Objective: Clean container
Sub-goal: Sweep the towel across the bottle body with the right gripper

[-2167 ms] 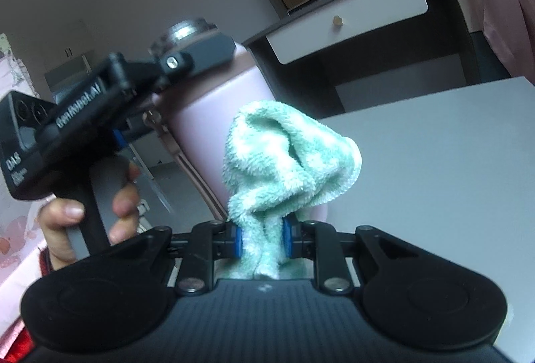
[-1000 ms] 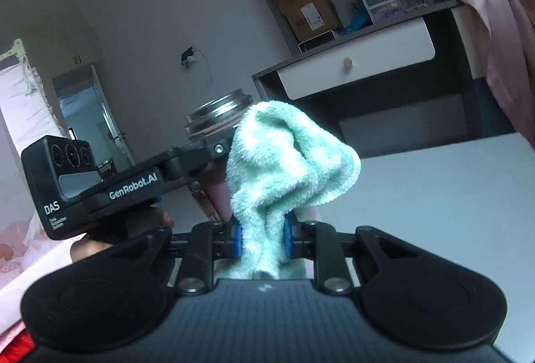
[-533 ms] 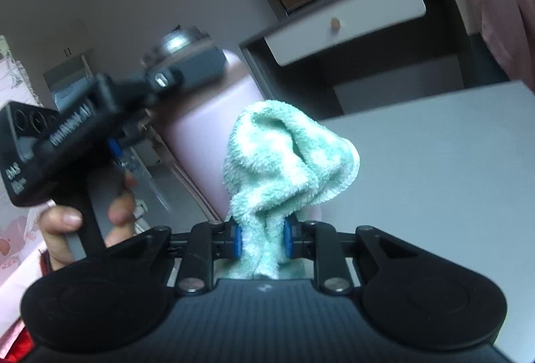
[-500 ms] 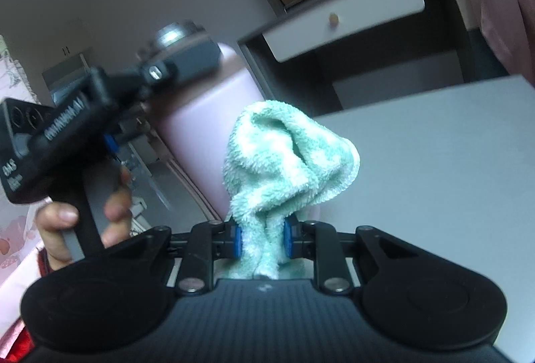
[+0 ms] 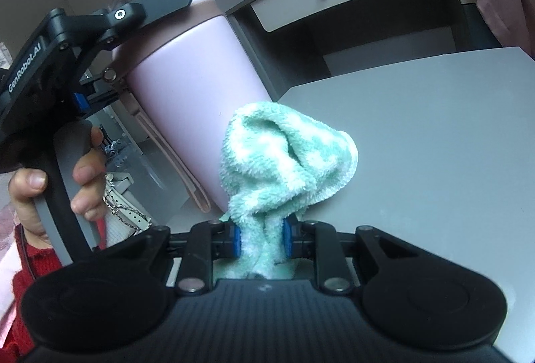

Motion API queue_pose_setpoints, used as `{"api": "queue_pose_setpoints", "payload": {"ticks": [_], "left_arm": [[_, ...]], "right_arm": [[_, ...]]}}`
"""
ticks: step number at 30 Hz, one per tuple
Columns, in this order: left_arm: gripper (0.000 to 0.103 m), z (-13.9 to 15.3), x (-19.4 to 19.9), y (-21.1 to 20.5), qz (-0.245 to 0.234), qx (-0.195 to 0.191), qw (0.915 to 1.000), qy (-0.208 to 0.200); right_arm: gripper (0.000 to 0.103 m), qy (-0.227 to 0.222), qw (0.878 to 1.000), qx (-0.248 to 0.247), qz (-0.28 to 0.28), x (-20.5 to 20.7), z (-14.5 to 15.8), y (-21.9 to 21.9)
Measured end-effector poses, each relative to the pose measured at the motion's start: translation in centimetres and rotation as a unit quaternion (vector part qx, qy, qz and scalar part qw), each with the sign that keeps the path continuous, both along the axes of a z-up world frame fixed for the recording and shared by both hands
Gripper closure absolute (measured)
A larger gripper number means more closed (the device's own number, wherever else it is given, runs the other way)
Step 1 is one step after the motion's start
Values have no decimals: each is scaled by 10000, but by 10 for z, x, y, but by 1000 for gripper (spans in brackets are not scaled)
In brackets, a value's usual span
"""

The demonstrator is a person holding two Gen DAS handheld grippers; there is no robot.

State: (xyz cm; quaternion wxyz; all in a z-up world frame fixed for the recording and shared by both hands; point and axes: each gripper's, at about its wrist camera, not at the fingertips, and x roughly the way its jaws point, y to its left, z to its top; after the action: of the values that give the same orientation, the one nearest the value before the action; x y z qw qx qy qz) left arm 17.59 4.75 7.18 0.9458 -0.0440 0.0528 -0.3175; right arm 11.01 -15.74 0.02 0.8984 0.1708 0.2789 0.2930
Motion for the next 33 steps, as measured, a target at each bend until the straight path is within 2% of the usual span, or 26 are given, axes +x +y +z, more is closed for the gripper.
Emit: {"api": "queue_pose_setpoints", "payload": {"ticks": [7,16,19,21,29,33], "left_arm": [[19,0,-1,0,-14,10,10000,2],[19,0,-1,-1,-17,3,10000,18],[19,0,-2,0,-21,-4,10000,23],[19,0,-2,0,-25,-3,10000,24],[19,-4,-6,-1,-40,-13,10000,13],[19,-5,-9,-5,-34,-15,10000,10]], "right_arm": [[81,-170,9998,-53,-29,-10,10,-1],[81,-925,9957,55,-42,-34,48,-9],[81,-1141,9933,165,-43,-28,67,-10],[81,-1209,9924,215,-66,-23,69,-14],[81,-1097,9935,304,-70,-2,55,-16],[81,-827,9962,255,-52,-8,38,-16]]}}
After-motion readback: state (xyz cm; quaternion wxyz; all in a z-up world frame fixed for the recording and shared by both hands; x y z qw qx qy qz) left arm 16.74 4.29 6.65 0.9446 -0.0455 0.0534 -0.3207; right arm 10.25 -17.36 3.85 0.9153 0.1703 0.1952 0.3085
